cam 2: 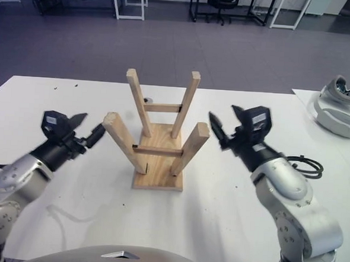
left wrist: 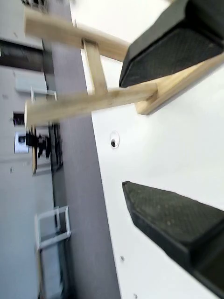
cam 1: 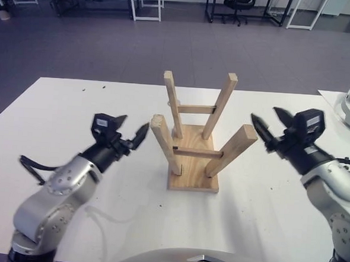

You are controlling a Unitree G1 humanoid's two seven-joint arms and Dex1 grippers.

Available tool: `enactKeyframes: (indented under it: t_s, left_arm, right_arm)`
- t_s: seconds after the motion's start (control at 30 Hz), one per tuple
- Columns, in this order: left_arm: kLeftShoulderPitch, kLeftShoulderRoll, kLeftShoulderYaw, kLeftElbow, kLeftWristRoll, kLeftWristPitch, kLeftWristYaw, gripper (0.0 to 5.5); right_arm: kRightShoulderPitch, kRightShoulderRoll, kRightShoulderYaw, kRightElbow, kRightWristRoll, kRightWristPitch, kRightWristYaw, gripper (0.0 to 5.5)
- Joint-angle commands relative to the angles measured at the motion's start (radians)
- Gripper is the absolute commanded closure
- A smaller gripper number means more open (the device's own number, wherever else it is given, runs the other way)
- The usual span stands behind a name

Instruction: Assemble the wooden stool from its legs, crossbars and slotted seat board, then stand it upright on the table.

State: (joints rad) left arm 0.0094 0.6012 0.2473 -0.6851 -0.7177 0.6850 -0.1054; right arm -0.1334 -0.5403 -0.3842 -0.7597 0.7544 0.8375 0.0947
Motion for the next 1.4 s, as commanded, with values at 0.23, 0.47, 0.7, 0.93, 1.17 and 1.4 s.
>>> enactKeyframes:
  t_s: [0.23,0.47,0.7,0.93,1.17,1.4]
  left_arm:
    - [-0.322,-0.141,-0.134,0.063,-0.331,0.017,-0.061,1.79]
    - [-0.159,-0.175,-0.385,0.266,-0.097,-0.072,-0.224,1.79]
    - [-0.406,-0.169,-0.177,0.173,-0.318,-0.076,-0.174,1.79]
    - [-0.377,-0.023,0.121,0.335,-0.356,-0.102,-0.266,1.79]
    - [0.047,0.16,0.139,0.462,-0.04,-0.205,-0.584,1.79]
    - [0.304,0.306,-0.084,0.346,0.294,-0.332,-0.785,1.79]
  right_arm:
    - [-0.17,-0.02,0.078,0.079,0.557,0.015,0.052,2.37]
    - [-0.06,-0.052,0.267,0.172,0.342,-0.001,0.12,2.37]
    - [-0.197,-0.015,0.12,0.198,0.508,-0.114,0.116,2.37]
    - [-0.067,-0.283,0.349,0.411,-0.026,-0.317,0.479,2.37]
    - [-0.076,-0.128,0.413,0.029,0.17,-0.257,0.451,2.37]
    - [-0.305,-0.25,0.043,0.465,0.097,-0.295,0.39,2.37]
